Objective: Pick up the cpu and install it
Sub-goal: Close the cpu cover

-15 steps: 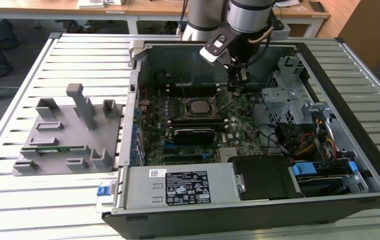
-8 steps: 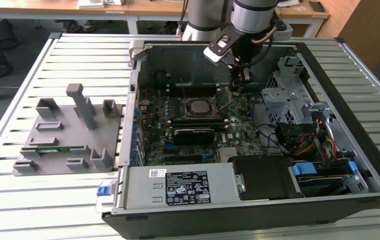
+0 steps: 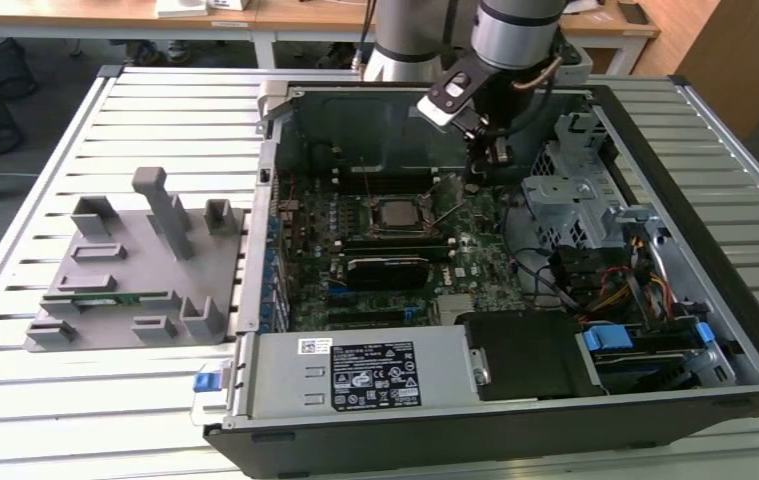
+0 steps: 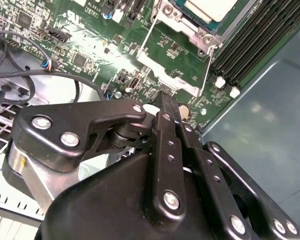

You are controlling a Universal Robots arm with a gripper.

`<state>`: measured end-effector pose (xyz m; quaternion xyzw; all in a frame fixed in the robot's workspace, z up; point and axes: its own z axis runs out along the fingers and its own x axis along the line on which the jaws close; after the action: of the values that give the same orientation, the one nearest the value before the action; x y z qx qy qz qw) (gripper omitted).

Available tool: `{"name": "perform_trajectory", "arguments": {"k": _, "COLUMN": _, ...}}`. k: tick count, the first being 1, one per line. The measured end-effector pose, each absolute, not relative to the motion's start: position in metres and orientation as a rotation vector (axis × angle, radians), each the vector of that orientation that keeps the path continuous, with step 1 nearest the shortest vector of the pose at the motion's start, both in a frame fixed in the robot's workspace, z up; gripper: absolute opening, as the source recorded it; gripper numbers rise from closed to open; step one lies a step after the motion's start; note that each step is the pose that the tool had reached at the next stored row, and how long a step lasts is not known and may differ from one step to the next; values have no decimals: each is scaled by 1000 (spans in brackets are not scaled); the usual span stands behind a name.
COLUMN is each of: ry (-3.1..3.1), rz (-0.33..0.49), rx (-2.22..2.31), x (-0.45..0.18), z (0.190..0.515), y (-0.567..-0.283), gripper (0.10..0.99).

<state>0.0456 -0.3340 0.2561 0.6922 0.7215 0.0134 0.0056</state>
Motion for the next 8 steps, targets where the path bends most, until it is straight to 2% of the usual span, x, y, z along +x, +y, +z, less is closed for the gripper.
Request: {"name": "perform_trajectory", "arguments": {"k": 8, "ry": 2261, "rz": 37, "rx": 2170, "x": 46, "z": 245, "y": -334, "gripper": 106}}
